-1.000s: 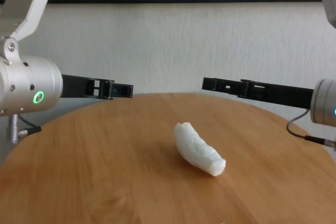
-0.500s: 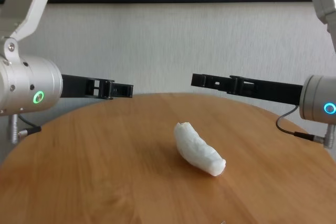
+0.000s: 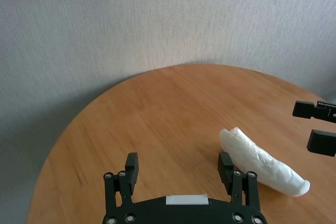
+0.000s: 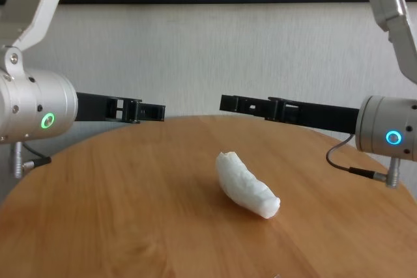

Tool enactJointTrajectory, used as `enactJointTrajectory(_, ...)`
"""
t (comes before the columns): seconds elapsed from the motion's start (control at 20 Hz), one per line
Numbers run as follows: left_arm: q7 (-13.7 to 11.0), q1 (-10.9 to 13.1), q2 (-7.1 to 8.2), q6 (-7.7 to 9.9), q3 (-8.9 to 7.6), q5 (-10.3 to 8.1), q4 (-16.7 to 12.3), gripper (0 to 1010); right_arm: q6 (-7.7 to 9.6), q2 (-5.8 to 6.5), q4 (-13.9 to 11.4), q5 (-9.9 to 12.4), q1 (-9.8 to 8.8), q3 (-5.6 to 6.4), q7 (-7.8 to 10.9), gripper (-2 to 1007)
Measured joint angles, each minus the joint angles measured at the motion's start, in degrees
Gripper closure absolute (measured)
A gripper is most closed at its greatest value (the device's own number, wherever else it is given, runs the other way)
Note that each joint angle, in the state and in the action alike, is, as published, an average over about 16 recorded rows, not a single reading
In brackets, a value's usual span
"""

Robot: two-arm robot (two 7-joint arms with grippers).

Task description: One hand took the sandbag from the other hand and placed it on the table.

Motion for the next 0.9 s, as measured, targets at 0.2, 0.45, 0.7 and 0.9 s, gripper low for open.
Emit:
enactJointTrajectory(0.2, 0.0, 0.0, 0.0, 0.0, 0.0, 0.0, 0.0, 10, 0.11, -0.53, 0.3, -0.1, 0.2, -0.37, 0.32, 4)
enactJointTrajectory(0.45, 0.0, 0.0, 0.0, 0.0, 0.0, 0.0, 0.0, 10, 0.12, -1.09, 0.8, -0.3, 0.55, -0.72, 0.71, 4)
enactJointTrajectory(0.7, 0.0, 0.0, 0.0, 0.0, 0.0, 0.0, 0.0, 10, 0.09, -1.47, 1.3, -0.4, 0.91, -0.95, 1.01, 4)
enactJointTrajectory(0.9, 0.0, 0.0, 0.0, 0.0, 0.0, 0.0, 0.0, 10, 0.08, -1.63, 1.5, -0.5, 1.07, -1.06, 1.16, 4)
